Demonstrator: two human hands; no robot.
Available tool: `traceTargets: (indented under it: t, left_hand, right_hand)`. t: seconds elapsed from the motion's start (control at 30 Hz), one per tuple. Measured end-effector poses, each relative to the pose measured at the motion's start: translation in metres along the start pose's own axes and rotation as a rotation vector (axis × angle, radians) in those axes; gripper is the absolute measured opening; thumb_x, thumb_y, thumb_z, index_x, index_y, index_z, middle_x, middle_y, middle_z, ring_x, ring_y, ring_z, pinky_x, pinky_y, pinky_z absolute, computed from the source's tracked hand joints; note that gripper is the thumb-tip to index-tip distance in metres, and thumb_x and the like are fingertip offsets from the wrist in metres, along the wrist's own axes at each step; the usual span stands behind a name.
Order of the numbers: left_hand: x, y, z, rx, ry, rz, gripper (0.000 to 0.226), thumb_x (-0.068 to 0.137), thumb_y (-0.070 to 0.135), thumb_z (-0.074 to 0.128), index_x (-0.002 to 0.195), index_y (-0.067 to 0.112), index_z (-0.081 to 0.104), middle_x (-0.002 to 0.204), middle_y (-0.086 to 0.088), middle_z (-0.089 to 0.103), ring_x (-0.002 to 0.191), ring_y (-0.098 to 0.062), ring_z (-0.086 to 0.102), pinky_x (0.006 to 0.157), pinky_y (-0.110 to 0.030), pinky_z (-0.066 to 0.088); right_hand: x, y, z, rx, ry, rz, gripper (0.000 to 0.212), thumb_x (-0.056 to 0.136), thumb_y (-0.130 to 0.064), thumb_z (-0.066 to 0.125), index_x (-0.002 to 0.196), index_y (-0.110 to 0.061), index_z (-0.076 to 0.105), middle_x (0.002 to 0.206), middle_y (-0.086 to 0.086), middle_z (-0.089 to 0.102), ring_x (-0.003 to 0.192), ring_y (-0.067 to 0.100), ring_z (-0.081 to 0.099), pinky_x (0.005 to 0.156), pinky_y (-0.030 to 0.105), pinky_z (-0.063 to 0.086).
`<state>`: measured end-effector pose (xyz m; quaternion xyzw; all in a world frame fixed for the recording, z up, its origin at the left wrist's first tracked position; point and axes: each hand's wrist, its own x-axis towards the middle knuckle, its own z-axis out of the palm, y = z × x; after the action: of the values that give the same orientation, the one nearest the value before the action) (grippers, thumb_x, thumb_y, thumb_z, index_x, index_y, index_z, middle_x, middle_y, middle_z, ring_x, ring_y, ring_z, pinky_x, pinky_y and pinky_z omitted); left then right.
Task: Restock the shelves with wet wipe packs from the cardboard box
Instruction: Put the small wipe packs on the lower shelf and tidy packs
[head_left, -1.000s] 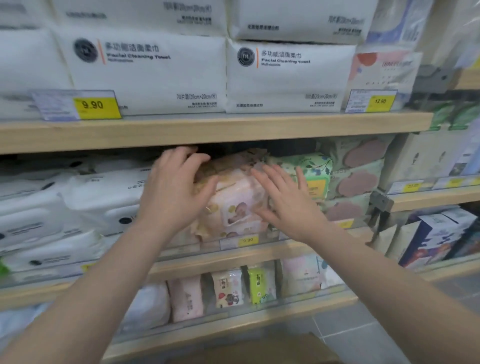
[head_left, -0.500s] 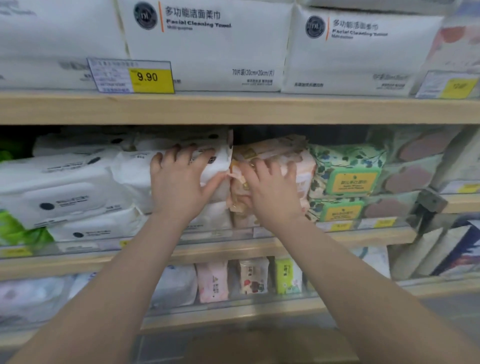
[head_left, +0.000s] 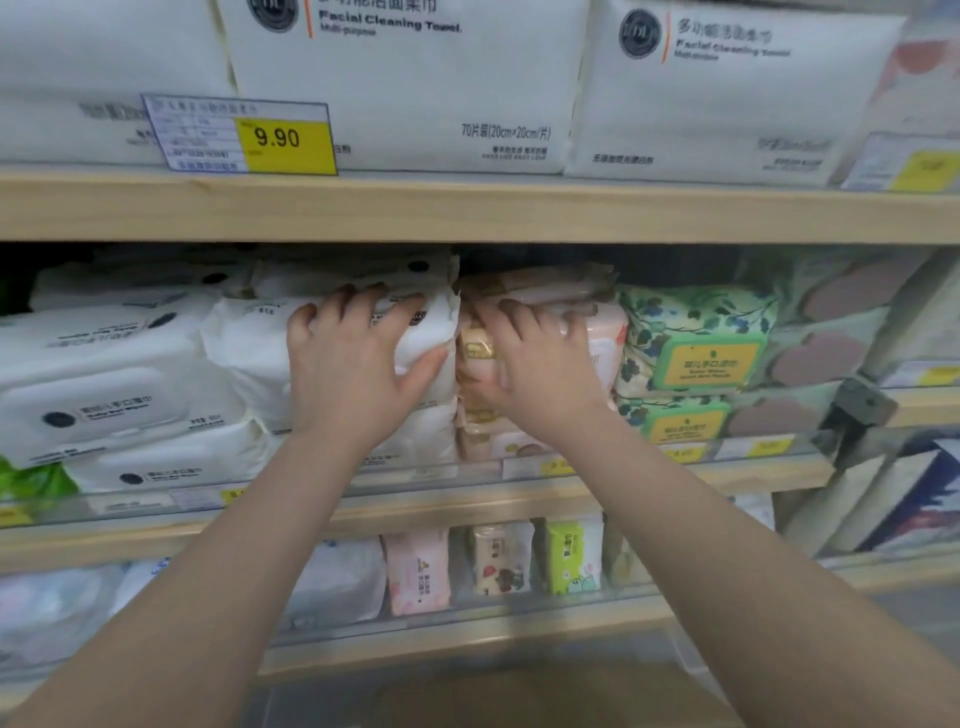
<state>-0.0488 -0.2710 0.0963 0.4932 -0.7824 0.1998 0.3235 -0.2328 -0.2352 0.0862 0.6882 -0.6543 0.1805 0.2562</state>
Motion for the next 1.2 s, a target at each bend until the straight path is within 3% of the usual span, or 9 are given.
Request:
traceTargets:
  t: [0.13,0.23,0.3,0.43,0.53,0.63,0.8,1.2]
  left_hand:
    - [0.003,0.02,-0.006,-0.09,-0.025,-0.038,0.07,0.074,0.067,0.04,0.122,0.02,0.056,0.117,-0.016,0.056,0.111,-0.035,0.047,0.099,-0.052,0.031]
    - [0.015,0.061,-0.001,-0.152,-0.051,0.093,0.078,0.07,0.065,0.041,0.128,0.014,0.051,0.13,-0.016,0.049,0.12,-0.035,0.042,0.105,-0.051,0.026]
    - [0.031,0.091,0.006,-0.175,-0.091,0.192,0.075,0.072,0.062,0.052,0.13,0.015,0.05,0.139,-0.014,0.044,0.126,-0.033,0.039,0.106,-0.047,0.024]
    - [0.063,0.136,0.028,-0.265,-0.298,0.246,0.078,0.074,0.062,0.062,0.14,0.032,0.036,0.14,-0.004,0.043,0.125,-0.027,0.04,0.098,-0.038,0.036]
    - [0.073,0.147,0.043,-0.181,-0.498,0.173,0.087,0.071,0.073,0.057,0.144,0.039,0.025,0.145,-0.001,0.041,0.125,-0.026,0.045,0.093,-0.036,0.041]
    - [0.07,0.143,0.042,-0.113,-0.423,0.176,0.079,0.072,0.073,0.053,0.141,0.039,0.033,0.138,0.001,0.049,0.12,-0.025,0.05,0.088,-0.034,0.043]
    - [0.066,0.137,0.041,-0.161,-0.388,0.201,0.073,0.07,0.073,0.054,0.135,0.043,0.04,0.129,0.003,0.056,0.112,-0.024,0.055,0.078,-0.032,0.043]
    - [0.06,0.143,0.046,-0.094,-0.298,0.244,0.074,0.072,0.071,0.054,0.136,0.037,0.038,0.133,0.001,0.052,0.12,-0.023,0.047,0.084,-0.034,0.041]
  right_hand:
    - [-0.022,0.046,-0.022,0.116,0.016,-0.077,0.068,0.08,-0.049,0.062,0.137,-0.017,0.041,0.134,0.005,0.048,0.123,0.026,0.044,0.109,0.043,0.025]
    - [-0.038,0.088,-0.033,-0.008,0.088,-0.01,0.077,0.072,-0.052,0.07,0.133,-0.013,0.045,0.131,0.009,0.05,0.124,0.031,0.045,0.111,0.054,0.022]
    - [-0.04,0.111,-0.036,-0.082,0.028,0.077,0.093,0.06,-0.053,0.078,0.137,-0.015,0.042,0.138,0.01,0.046,0.131,0.032,0.04,0.109,0.063,0.018]
    - [-0.034,0.129,-0.032,-0.136,-0.185,0.17,0.11,0.056,-0.061,0.076,0.146,-0.032,0.02,0.149,0.003,0.03,0.141,0.028,0.021,0.108,0.067,0.006]
    - [-0.037,0.138,-0.021,-0.171,-0.15,0.123,0.103,0.054,-0.057,0.079,0.141,-0.029,0.031,0.137,0.005,0.044,0.132,0.03,0.034,0.106,0.068,0.013]
    - [-0.041,0.146,-0.016,-0.189,-0.051,0.056,0.1,0.05,-0.055,0.081,0.135,-0.024,0.041,0.128,0.006,0.052,0.122,0.031,0.046,0.104,0.067,0.019]
    - [-0.044,0.149,-0.014,-0.176,-0.002,0.036,0.098,0.051,-0.054,0.082,0.135,-0.024,0.041,0.124,0.006,0.053,0.117,0.031,0.049,0.104,0.065,0.022]
    - [-0.041,0.137,-0.006,-0.23,0.019,0.11,0.096,0.05,-0.052,0.082,0.134,-0.026,0.043,0.123,0.007,0.054,0.116,0.029,0.049,0.104,0.062,0.025]
